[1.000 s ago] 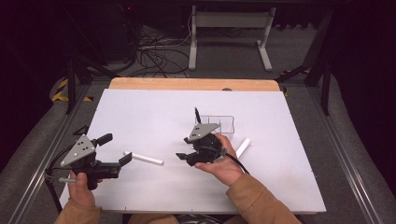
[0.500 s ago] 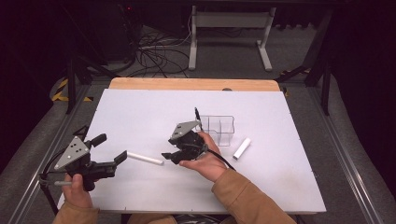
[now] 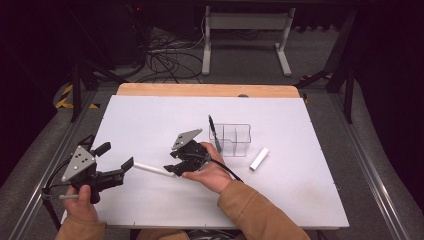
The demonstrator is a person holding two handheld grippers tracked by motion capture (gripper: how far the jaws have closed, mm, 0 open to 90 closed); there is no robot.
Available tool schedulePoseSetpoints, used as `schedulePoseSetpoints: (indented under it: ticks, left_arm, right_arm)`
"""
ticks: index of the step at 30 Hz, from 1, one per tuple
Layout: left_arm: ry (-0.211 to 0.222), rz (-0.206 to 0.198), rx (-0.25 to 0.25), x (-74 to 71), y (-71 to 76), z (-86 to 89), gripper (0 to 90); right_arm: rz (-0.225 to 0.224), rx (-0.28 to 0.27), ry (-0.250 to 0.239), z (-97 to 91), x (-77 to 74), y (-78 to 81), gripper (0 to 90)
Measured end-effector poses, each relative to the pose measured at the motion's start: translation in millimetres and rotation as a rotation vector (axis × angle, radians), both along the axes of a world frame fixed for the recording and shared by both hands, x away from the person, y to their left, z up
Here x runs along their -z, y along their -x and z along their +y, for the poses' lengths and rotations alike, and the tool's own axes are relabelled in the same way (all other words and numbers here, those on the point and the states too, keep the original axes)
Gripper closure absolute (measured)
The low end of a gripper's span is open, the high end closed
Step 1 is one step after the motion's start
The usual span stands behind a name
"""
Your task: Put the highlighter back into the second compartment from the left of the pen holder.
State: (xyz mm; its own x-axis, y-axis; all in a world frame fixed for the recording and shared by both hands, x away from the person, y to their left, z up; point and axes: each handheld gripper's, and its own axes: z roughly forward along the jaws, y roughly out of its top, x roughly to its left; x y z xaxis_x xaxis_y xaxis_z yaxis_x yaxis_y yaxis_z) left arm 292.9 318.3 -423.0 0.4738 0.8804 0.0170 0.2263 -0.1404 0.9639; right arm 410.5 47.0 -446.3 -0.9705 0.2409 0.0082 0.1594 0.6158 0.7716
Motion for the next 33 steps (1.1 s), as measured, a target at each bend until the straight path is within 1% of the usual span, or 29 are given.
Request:
schedulePoseSetpoints:
  ticks: [6,10,14,18,23,25,26,28,33]
  left_arm:
    - [0.011,0.01,0.017,-0.5,-1.1,1.8,12.3]
    - [0.003,0.013,0.01,-0.1,-1.7,1.7,11.9]
    - [0.012,0.015,0.015,0.1,-2.1,2.6,10.6]
    - [0.013,0.014,0.01,-0.1,-2.4,3.0,10.4]
    - [0.005,0.015,0.009,0.4,-3.6,2.7,10.4]
    - [0.003,0.017,0.01,0.4,-3.8,2.6,10.4]
    - [0.002,0.018,0.01,0.5,-3.8,2.4,10.5]
    - [0.001,0.018,0.01,0.7,-4.2,2.1,10.4]
    - [-0.003,0.02,0.01,1.0,-4.5,1.9,10.4]
  right_arm:
    - [-0.001,-0.011,0.009,6.3,3.4,-0.7,48.4]
    - [-0.004,-0.018,0.005,9.0,5.2,-1.3,48.7]
    - [-0.001,-0.023,0.0,14.1,8.7,-1.1,49.6]
    - [0.003,-0.028,0.002,20.6,12.8,-1.5,50.6]
    - [0.011,-0.025,0.013,28.9,17.6,-2.5,51.3]
    - [0.007,-0.023,0.022,32.7,19.7,-2.9,51.8]
    - [0.013,-0.021,0.02,34.6,20.7,-2.8,51.9]
    - [0.007,-0.022,0.022,37.3,22.5,-3.8,52.4]
    - [0.01,-0.023,0.037,43.9,25.9,-5.7,54.9]
